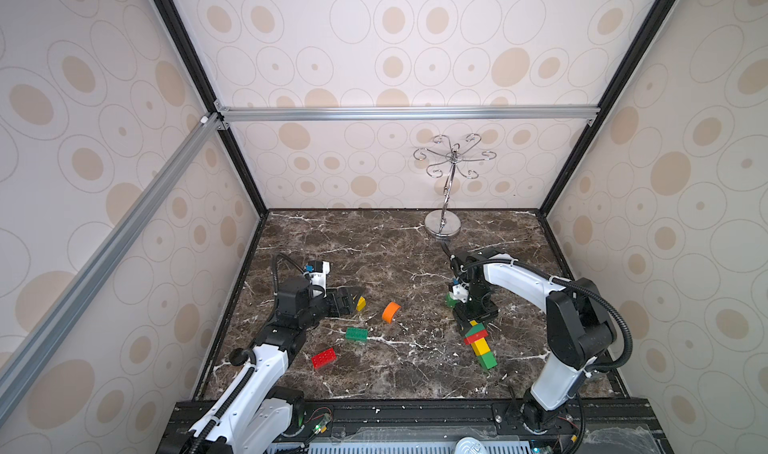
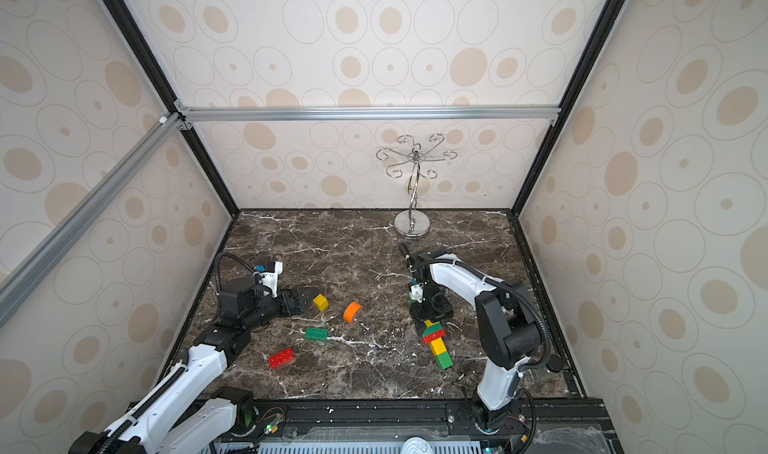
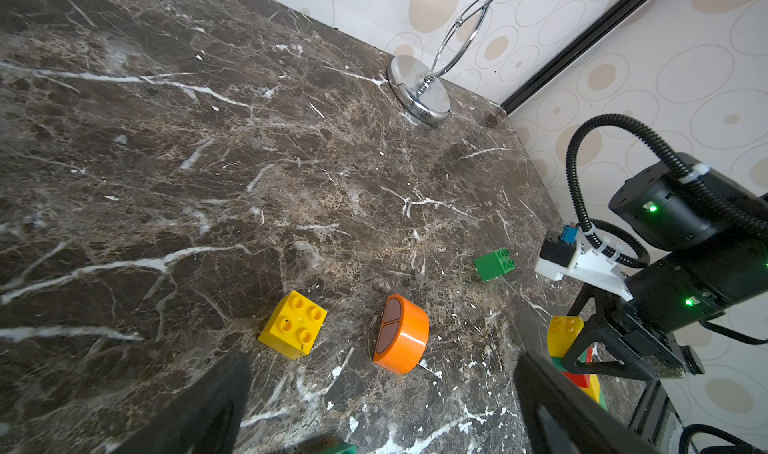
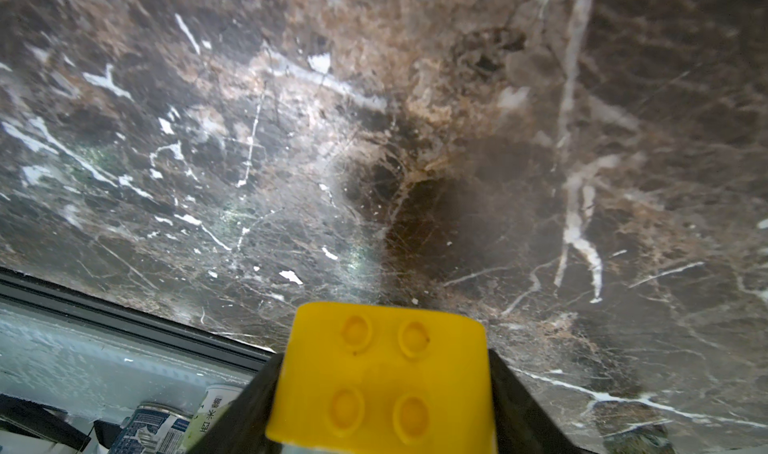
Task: Assemble an ice cream with lego
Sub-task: Adjust the lego brick at the center of the board.
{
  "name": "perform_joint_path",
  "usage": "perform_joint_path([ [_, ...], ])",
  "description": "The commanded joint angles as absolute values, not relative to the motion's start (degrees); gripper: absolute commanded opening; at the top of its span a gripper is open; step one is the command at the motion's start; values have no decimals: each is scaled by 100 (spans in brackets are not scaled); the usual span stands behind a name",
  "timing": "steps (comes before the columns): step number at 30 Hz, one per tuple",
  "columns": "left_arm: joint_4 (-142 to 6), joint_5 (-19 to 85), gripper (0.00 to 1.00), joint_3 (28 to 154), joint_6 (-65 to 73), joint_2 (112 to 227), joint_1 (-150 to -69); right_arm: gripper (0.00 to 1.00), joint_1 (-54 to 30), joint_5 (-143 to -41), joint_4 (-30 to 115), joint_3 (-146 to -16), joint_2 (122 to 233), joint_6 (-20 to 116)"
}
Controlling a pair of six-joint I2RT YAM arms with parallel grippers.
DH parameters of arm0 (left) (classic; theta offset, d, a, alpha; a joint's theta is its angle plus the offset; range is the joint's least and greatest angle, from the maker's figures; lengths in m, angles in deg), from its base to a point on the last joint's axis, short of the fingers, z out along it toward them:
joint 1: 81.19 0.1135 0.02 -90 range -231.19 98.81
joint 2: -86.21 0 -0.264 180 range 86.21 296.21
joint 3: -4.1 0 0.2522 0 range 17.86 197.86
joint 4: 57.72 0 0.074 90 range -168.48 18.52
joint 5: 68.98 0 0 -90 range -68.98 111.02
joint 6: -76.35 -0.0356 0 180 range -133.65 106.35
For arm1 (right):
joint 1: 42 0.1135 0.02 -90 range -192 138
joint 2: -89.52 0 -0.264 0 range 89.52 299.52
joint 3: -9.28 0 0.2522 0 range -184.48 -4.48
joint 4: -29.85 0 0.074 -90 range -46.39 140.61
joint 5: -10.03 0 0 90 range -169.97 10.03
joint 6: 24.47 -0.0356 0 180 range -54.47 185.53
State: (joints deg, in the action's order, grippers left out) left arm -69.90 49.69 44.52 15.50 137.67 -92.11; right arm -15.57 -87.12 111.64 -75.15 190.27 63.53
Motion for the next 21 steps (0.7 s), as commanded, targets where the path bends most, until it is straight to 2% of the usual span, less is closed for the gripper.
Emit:
perform_joint_path([
  [1, -7007, 5011, 100, 4573, 1474, 13806, -9165, 0, -1496, -8750, 11418, -7558, 19118, 6504],
  [21, -6992, 5012, 100, 4581, 1474, 13877, -9159, 0, -1379, -8665, 11760, -7720, 19460, 6753],
])
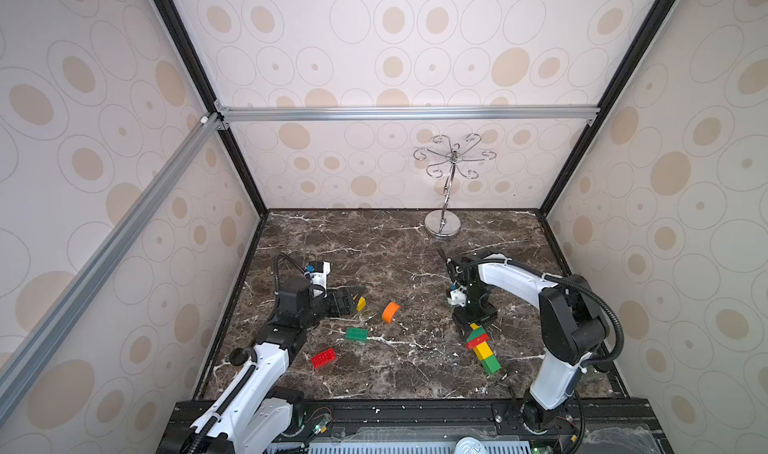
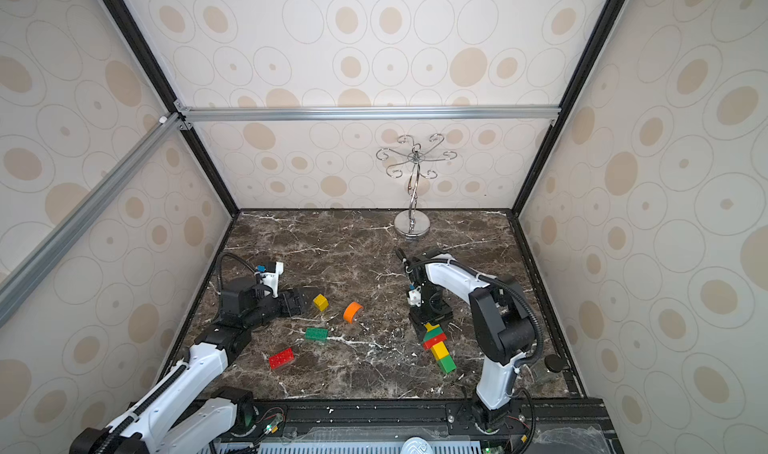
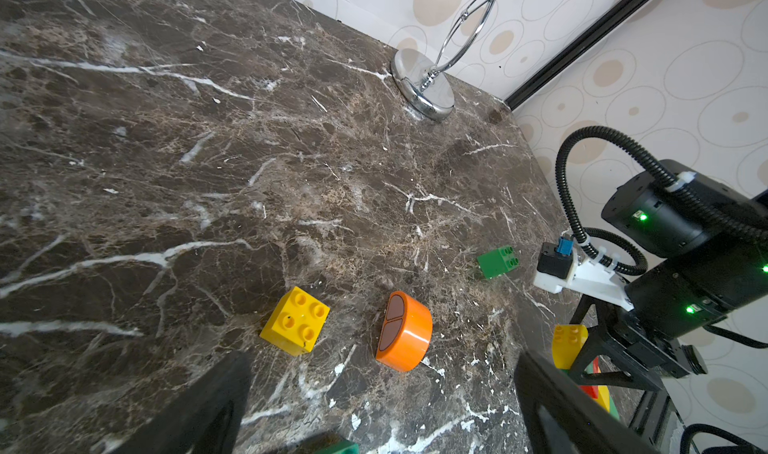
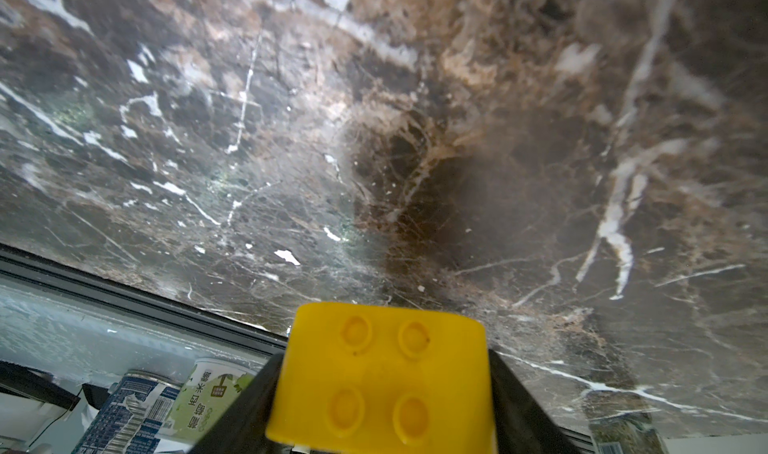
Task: Assemble an ice cream with lego
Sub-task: Adjust the lego brick at the center of the board.
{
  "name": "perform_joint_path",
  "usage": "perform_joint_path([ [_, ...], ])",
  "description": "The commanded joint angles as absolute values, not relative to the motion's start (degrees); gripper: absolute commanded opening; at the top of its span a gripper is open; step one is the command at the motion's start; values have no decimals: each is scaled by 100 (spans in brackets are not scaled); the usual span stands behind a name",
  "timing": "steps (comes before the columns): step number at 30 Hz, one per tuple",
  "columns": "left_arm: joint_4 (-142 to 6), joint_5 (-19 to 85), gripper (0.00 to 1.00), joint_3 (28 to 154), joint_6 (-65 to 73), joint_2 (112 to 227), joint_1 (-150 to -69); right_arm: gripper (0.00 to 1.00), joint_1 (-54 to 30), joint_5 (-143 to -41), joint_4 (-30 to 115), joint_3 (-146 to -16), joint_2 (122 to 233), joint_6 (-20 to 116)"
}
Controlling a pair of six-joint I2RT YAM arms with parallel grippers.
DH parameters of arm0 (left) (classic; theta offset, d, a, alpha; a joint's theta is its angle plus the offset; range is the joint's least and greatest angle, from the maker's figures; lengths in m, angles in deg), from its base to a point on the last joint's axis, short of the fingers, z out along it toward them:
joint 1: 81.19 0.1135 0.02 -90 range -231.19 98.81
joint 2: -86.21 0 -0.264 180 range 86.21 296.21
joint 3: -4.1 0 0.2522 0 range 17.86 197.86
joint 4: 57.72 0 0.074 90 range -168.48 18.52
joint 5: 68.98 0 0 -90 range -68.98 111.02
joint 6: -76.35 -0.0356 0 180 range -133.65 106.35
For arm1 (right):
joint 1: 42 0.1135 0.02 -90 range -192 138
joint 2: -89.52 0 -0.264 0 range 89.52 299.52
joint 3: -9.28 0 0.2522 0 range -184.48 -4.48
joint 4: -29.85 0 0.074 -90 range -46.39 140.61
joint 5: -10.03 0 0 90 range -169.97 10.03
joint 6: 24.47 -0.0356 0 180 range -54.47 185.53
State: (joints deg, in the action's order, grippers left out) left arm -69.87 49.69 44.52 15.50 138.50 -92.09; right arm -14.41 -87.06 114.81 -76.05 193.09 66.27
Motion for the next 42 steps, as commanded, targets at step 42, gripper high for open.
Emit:
perform_joint_path([
  [42, -7059, 4968, 100, 4581, 1457, 13852, -9159, 0, -997, -8348, 11832, -7835, 20112, 6729],
])
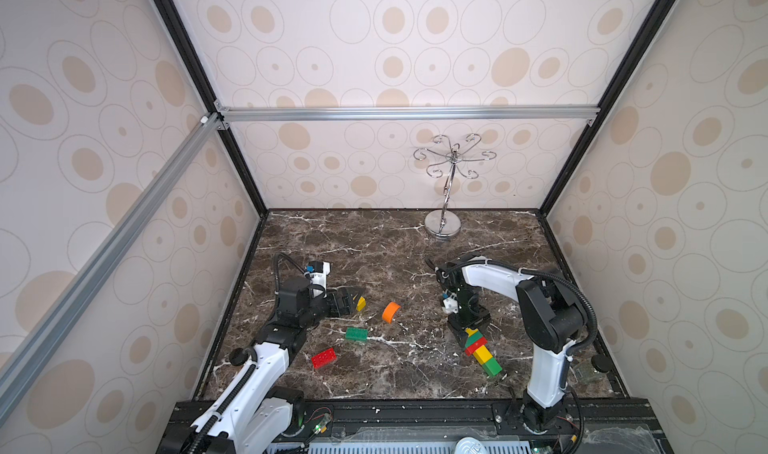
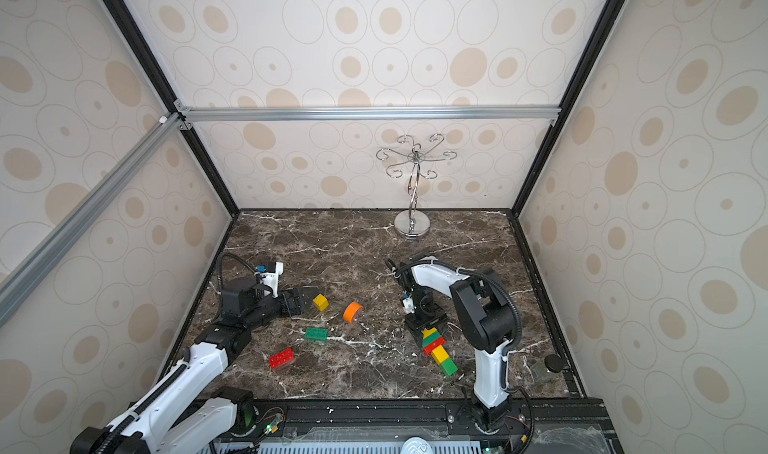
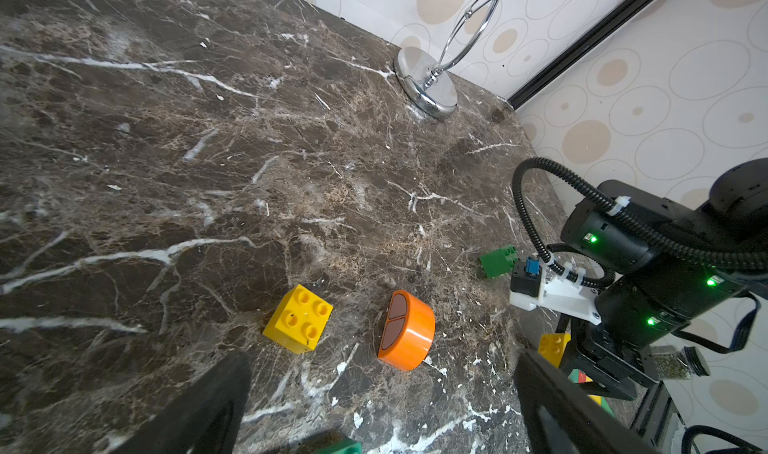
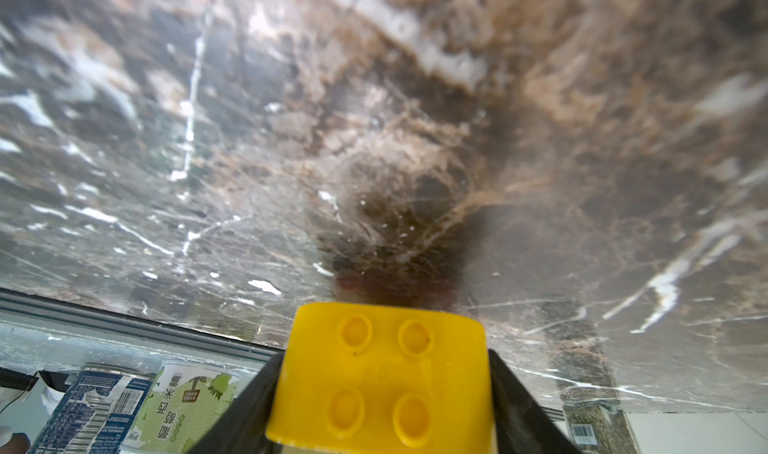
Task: Assemble an ice cream with lego
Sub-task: Adjust the lego brick at the center of the board.
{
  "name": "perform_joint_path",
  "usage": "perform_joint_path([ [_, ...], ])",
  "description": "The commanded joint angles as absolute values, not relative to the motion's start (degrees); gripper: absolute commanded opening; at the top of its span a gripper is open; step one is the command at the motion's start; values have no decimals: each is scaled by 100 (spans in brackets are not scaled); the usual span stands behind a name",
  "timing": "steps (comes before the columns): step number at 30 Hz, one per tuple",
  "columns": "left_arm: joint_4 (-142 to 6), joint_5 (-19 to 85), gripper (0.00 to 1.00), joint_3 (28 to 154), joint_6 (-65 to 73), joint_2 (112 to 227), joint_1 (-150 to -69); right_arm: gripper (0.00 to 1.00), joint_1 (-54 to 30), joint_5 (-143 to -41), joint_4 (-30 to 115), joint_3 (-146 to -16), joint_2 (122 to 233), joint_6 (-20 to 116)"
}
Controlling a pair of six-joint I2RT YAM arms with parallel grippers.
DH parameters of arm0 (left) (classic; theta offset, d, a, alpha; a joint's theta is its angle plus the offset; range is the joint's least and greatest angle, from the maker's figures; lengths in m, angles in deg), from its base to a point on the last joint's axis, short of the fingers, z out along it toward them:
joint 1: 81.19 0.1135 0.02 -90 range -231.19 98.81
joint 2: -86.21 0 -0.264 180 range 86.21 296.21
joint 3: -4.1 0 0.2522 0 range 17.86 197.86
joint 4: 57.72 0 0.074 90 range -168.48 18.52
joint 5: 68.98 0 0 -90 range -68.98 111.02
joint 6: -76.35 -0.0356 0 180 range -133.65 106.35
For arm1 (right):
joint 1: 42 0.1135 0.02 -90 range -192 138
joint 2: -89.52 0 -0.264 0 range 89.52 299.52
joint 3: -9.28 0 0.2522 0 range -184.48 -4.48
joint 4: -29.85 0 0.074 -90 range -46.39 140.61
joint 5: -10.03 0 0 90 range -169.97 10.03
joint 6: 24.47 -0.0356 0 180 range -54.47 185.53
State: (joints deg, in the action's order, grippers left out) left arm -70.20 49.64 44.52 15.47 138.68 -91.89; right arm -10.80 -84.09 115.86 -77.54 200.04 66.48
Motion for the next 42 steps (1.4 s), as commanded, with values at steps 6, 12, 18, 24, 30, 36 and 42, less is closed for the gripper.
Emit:
perform_joint_path([
  [6, -7068, 4950, 100, 4581, 1457, 13846, -9156, 0, -944, -8360, 11788, -7799, 20149, 6745],
  [12, -7069, 4941, 100, 4581, 1457, 13842, -9156, 0, -926, -8347, 11753, -7769, 20201, 6764],
  [18, -7069, 4932, 100, 4581, 1448, 13843, -9156, 3, -929, -8305, 11714, -7772, 20246, 6782],
  [24, -7069, 4928, 100, 4590, 1447, 13859, -9156, 8, -923, -8305, 11681, -7735, 20278, 6793],
  [30, -7067, 4924, 100, 4590, 1448, 13885, -9156, 17, -920, -8288, 11646, -7701, 20297, 6825],
  [36, -7053, 4921, 100, 4590, 1447, 13899, -9159, 32, -922, -8254, 11588, -7663, 20310, 6814],
  [42, -7040, 4924, 100, 4599, 1447, 13923, -9154, 45, -918, -8225, 11508, -7605, 20228, 6800],
])
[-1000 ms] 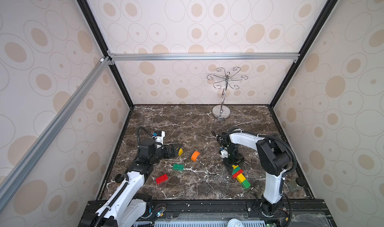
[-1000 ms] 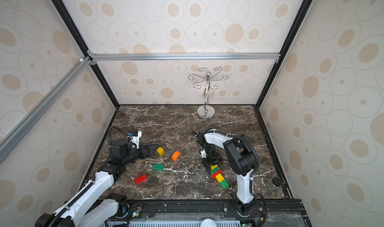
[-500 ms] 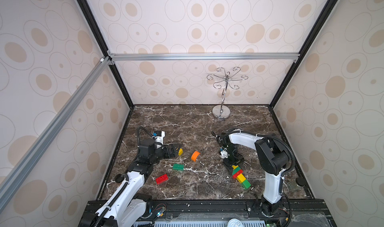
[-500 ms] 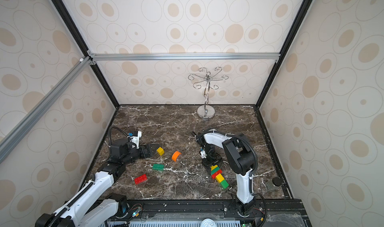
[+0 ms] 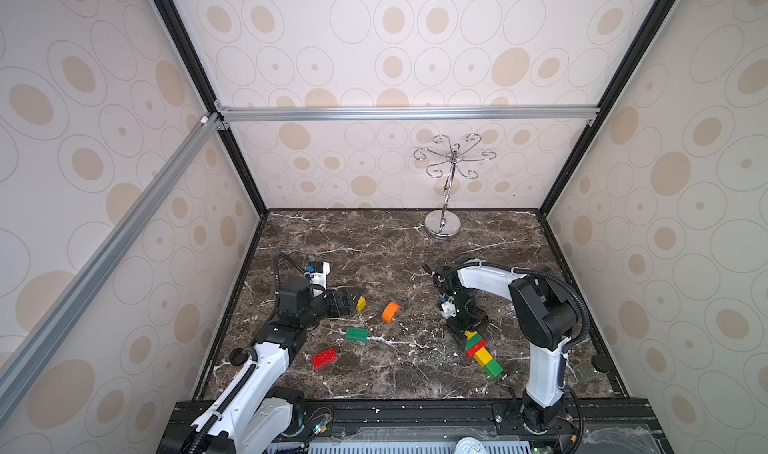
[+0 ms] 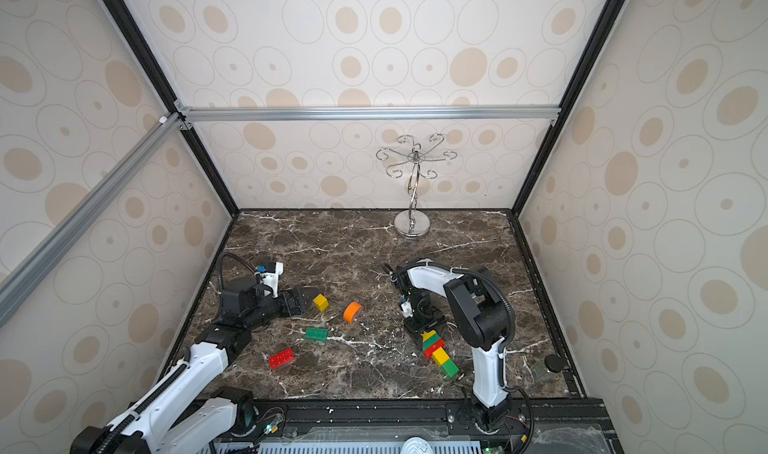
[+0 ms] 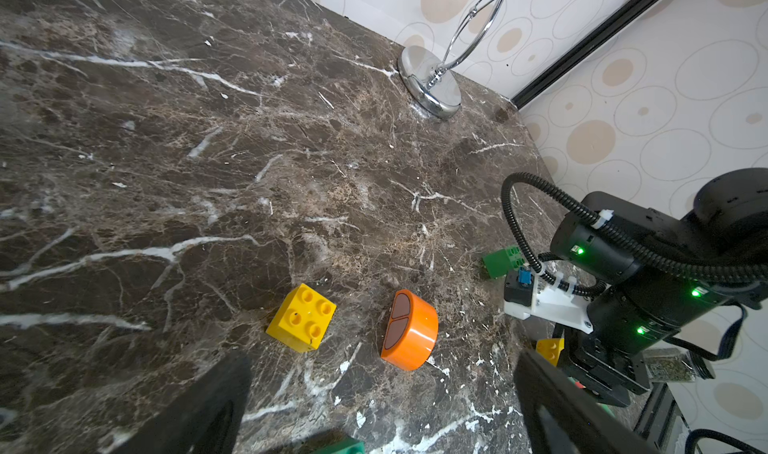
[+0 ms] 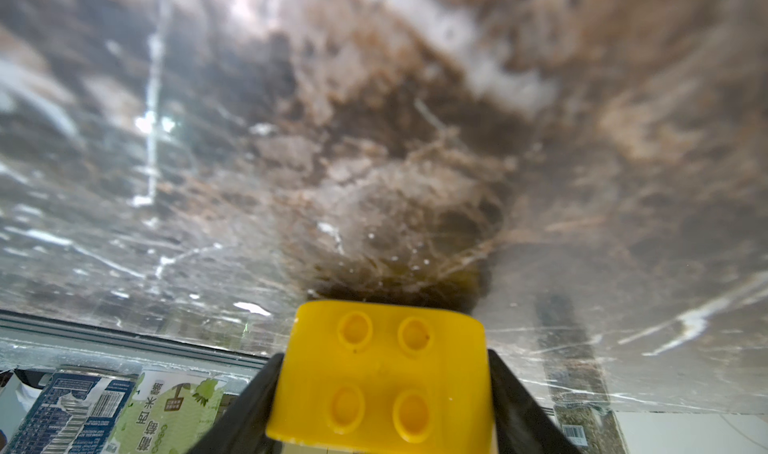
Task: Assemble an ice cream with lego
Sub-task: Adjust the lego brick at the center of the board.
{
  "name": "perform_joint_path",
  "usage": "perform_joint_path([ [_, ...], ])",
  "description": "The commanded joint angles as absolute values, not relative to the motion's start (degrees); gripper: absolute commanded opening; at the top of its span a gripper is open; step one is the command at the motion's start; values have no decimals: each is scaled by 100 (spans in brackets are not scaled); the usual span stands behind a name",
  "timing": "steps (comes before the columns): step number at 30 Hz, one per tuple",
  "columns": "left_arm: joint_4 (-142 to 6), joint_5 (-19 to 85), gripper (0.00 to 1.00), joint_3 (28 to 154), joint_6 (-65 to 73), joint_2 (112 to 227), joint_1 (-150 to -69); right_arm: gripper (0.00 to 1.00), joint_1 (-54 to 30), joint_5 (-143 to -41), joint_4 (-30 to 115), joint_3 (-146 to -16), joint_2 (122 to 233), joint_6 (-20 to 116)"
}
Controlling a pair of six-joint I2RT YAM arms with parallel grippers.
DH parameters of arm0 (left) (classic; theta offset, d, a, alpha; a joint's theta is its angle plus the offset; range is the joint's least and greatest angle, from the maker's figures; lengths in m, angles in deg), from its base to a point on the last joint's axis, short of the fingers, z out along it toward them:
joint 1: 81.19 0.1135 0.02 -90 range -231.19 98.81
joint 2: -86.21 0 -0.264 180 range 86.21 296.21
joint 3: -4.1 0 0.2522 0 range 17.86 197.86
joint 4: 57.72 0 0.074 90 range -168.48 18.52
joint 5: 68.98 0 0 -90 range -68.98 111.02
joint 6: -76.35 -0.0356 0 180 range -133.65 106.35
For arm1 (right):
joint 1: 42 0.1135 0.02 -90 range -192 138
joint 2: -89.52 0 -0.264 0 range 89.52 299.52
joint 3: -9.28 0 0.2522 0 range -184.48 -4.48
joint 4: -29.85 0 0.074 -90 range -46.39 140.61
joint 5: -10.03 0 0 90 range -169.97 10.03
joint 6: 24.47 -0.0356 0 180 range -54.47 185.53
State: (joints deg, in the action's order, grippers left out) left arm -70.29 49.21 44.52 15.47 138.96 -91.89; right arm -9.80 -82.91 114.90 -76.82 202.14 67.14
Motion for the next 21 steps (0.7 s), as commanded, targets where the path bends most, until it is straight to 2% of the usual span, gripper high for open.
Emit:
perform_joint_path([
  [1, -7042, 4924, 100, 4599, 1447, 13921, -9156, 46, -919, -8210, 11491, -7595, 20213, 6789],
  [7, -7054, 4924, 100, 4590, 1448, 13895, -9144, 61, -922, -8233, 11372, -7538, 20116, 6773],
  [21, -7060, 4923, 100, 4585, 1457, 13843, -9148, 86, -922, -8152, 11020, -7295, 19538, 6617],
])
